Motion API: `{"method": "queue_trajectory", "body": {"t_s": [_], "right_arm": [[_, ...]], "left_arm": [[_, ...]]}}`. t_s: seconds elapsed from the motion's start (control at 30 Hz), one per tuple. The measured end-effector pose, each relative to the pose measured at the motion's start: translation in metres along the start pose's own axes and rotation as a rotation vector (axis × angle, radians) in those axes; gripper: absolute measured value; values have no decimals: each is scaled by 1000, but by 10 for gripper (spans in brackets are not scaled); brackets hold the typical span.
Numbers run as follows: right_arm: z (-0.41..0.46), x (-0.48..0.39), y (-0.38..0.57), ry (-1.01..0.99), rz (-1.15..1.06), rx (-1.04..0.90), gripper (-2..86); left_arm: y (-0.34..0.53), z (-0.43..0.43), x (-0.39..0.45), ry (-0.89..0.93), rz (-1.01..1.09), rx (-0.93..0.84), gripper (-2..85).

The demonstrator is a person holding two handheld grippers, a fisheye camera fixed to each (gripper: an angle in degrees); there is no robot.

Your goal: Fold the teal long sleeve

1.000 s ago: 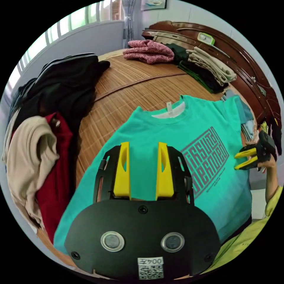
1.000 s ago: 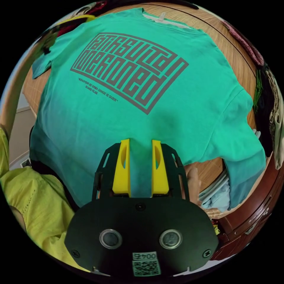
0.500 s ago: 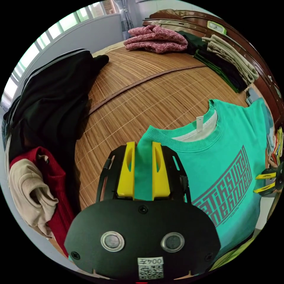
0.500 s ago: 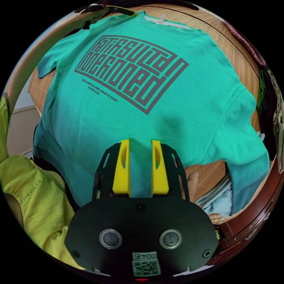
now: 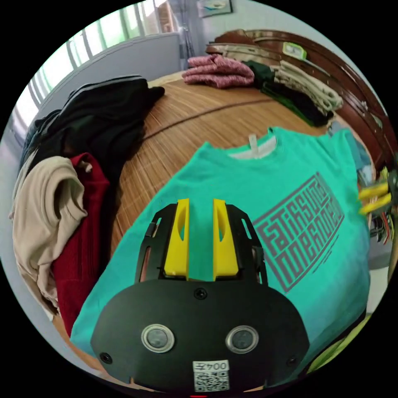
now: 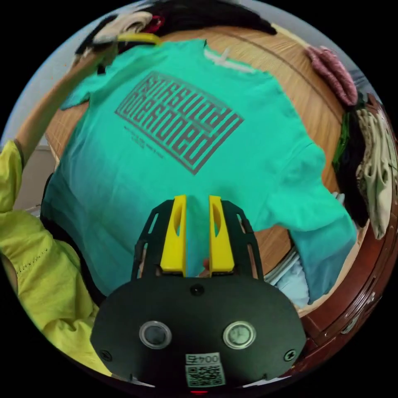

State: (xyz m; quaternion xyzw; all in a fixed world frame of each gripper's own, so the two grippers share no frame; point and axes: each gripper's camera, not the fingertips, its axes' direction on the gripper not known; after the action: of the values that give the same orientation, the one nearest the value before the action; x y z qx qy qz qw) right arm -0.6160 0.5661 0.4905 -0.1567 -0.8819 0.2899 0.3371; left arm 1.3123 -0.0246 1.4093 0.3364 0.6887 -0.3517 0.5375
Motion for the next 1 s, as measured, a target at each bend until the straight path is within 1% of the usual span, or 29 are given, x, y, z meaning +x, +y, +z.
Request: {"method": "queue_trajectory", "body": {"t_s": [0.03, 0.07, 0.1, 0.13, 0.2, 0.23, 0.37, 0.43, 0.53, 0.67, 0.7, 0.73, 0.8, 0.83, 1.0], "right_arm": [[-25, 13, -7, 22, 51, 116, 86], [-36, 21, -13, 39, 81, 178, 85], [-55, 36, -26, 69, 121, 303, 78], [-67, 51, -40, 91, 149, 425, 70], [-80, 76, -69, 107, 230, 522, 60], [-85, 91, -92, 76, 246, 547, 60], [-94, 112, -158, 10, 265, 563, 62], [-94, 112, -196, 15, 250, 503, 69], [-95, 108, -230, 23, 240, 448, 79], [-102, 99, -260, 17, 239, 418, 73], [-104, 93, -269, 44, 232, 391, 64], [-110, 81, -275, 111, 166, 399, 56], [-121, 68, -285, 185, 123, 386, 45], [-130, 64, -291, 199, 142, 378, 41], [-167, 66, -308, 104, 235, 396, 37]], "left_arm": [[7, 5, 4, -12, 21, -22, 82], [17, 17, 9, -11, 43, -64, 80], [25, 28, 8, 20, 35, -101, 78], [29, 28, 5, 34, 13, -68, 78], [34, 30, -3, 79, -27, -46, 75], [34, 31, -4, 80, -30, -48, 74], [38, 33, 9, 18, 3, -30, 61], [41, 33, 14, 2, 15, -19, 53], [43, 33, 13, 7, 10, -11, 43], [43, 34, 5, 51, -13, -11, 37], [44, 35, 3, 61, -19, -10, 36], [44, 35, 2, 66, -21, -10, 36], [44, 35, 1, 69, -22, -7, 34], [44, 35, 1, 66, -21, -7, 33], [43, 35, 5, 41, -10, -4, 30]]}}
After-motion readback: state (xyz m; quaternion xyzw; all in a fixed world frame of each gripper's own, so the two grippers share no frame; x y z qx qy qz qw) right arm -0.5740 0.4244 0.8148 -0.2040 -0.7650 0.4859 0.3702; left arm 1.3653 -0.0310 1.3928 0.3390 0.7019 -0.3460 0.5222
